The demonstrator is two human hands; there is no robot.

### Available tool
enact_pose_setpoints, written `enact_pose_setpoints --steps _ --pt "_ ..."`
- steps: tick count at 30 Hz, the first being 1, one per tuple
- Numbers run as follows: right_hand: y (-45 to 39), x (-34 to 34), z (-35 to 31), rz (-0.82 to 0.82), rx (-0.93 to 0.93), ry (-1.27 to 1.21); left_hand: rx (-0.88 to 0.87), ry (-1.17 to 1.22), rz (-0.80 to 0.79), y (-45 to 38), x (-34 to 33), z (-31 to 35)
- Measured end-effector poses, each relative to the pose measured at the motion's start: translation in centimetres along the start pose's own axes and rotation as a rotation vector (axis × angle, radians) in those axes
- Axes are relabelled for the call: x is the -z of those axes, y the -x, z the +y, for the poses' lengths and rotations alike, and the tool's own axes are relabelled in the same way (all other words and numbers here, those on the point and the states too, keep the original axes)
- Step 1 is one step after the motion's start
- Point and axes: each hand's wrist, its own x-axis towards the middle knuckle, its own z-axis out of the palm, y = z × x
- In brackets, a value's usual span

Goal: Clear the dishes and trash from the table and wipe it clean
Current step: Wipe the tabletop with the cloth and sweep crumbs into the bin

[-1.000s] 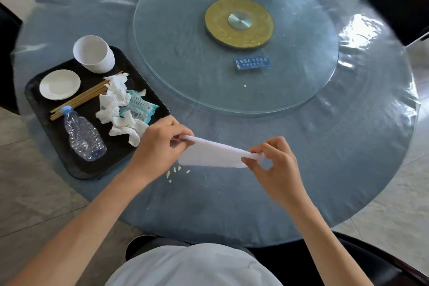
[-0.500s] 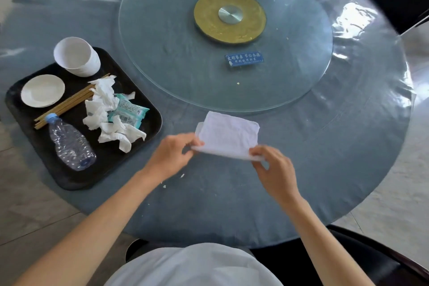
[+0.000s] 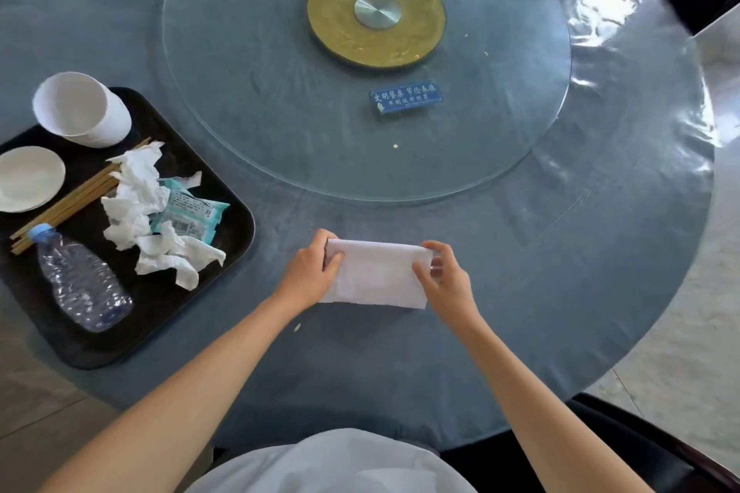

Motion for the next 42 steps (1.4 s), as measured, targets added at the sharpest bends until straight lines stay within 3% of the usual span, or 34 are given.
enact_pose_setpoints --steps 5,7,10,12,16,20,24,27,34,38,40,42 --pt "-1.1 -2.6 0.3 0.135 -0.108 0.242 0.192 -0.275 0.076 -0.7 -2.4 0.1" --pt "-1.0 -2.8 0.2 0.154 -0.182 0.147 0.310 -0.215 0.085 -0.9 -2.8 0.3" --pt "-1.2 -2.6 -0.2 0.088 -0.355 0.001 0.517 -0.109 -0.027 -1.6 -2.3 0.9" --pt "-1.3 -2.4 -0.4 0.052 -0.434 -0.048 0.572 -0.083 -0.073 -2.1 -1.8 1.2" --pt "-2.3 -1.8 -0.5 -0.039 -0.544 -0.212 0.633 0.188 -0.136 -2.6 -0.8 0.7" --pt "-2.7 -0.4 -1.2 -0.283 -0.557 -0.290 0.622 0.293 -0.270 -2.6 0.6 0.7" --pt "-4.1 1.6 -3.7 -0.377 -0.443 -0.291 0.507 0.394 -0.332 -3.4 3.8 1.8" --pt "-8.3 2.8 -7.5 -0.297 -0.313 -0.338 0.363 0.523 -0.265 -6.5 7.2 3.5" --pt "-25.0 4.3 -17.8 0.010 -0.084 -0.313 0.169 0.574 0.060 -21.0 14.1 9.8" --pt "-31.0 4.3 -19.7 0.053 -0.084 -0.032 0.218 0.597 0.060 -27.1 14.3 10.4" --pt "-32.3 3.4 -19.8 0.008 -0.109 0.330 0.251 0.578 0.040 -28.2 13.5 9.8" --pt "-32.9 2.2 -20.2 0.092 0.006 0.684 0.211 0.363 0.111 -28.0 12.6 8.7"
